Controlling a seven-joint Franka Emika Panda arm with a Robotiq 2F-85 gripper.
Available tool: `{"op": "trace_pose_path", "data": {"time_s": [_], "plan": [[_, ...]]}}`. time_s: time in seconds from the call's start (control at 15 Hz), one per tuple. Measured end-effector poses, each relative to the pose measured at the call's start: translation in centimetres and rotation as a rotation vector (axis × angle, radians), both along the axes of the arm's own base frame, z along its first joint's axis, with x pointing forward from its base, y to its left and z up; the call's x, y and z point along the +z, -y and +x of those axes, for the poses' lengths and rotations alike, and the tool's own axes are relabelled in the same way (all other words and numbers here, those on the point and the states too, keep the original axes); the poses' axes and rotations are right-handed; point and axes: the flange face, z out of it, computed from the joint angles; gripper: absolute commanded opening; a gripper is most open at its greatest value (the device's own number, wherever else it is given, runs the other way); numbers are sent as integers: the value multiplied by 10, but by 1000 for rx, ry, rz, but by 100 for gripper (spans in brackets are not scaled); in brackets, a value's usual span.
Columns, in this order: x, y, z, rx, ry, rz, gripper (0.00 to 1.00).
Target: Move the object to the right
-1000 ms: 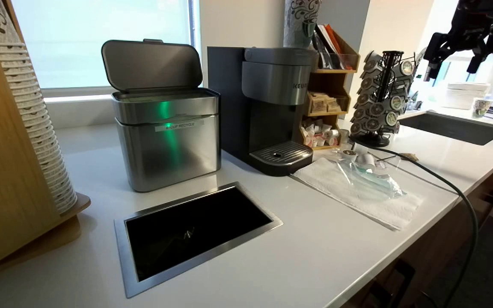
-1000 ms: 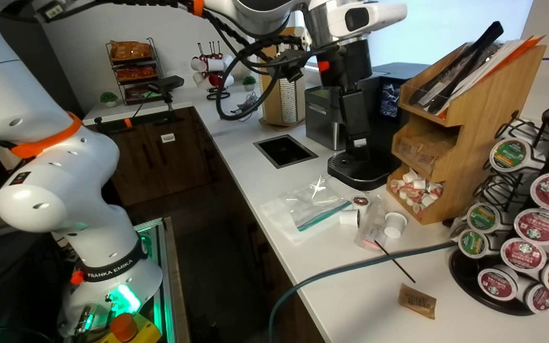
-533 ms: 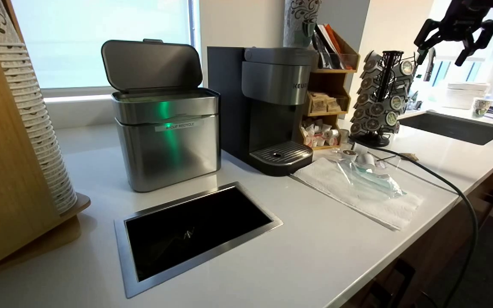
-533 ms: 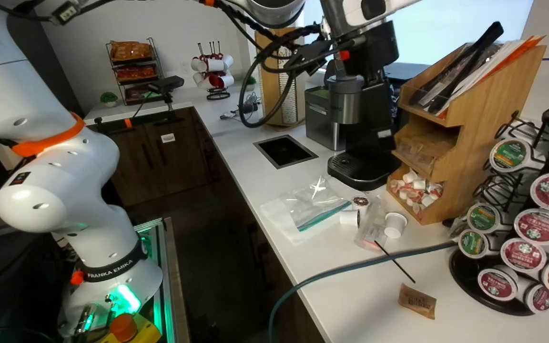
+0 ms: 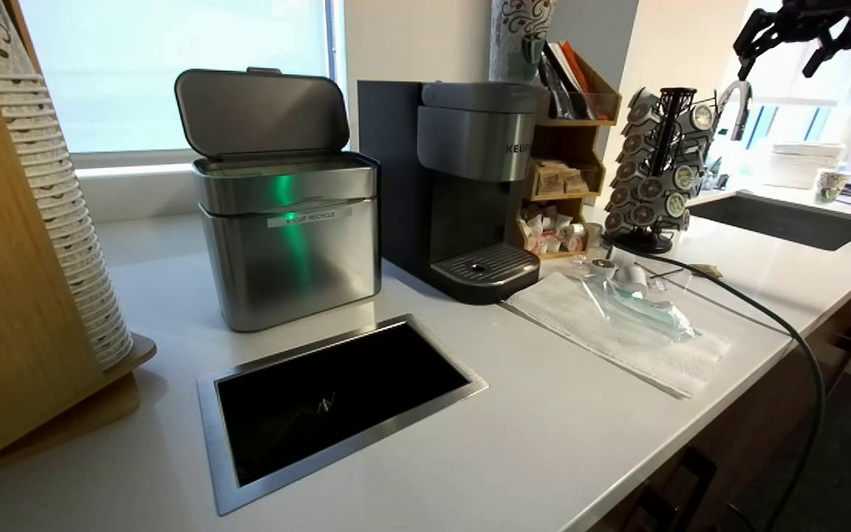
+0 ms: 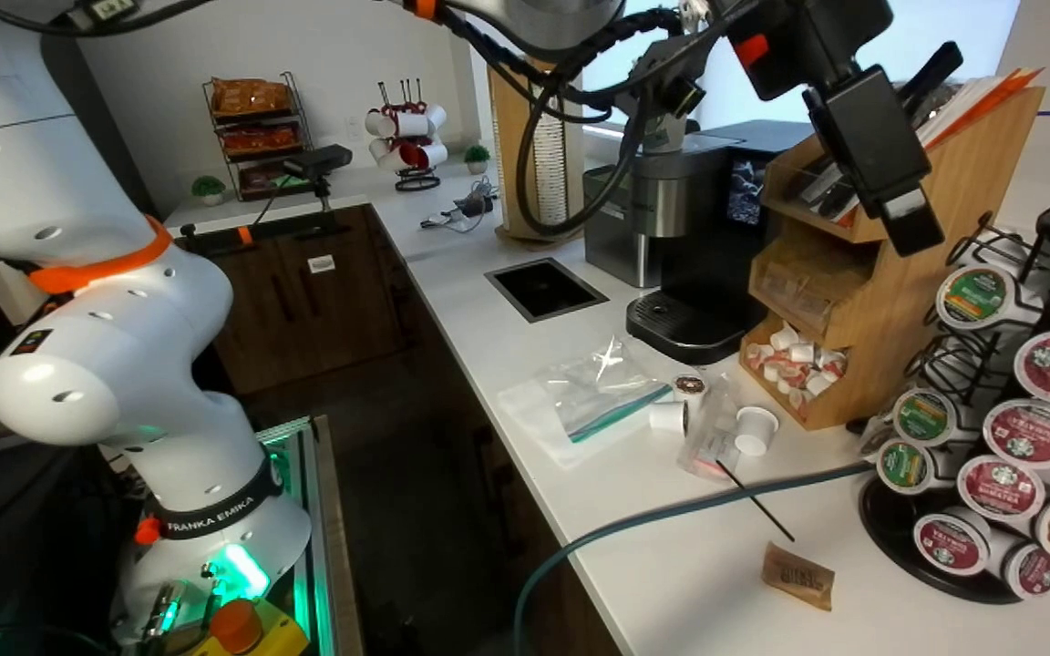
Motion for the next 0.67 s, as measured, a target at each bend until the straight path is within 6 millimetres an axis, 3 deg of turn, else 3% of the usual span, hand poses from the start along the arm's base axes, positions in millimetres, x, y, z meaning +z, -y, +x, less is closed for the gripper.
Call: {"op": "trace_pose_path", "data": {"time_s": [0.33,0.67], "plan": [[9,1,10,18,75,42,100],[34,24,40,48,189,106,100]]}}
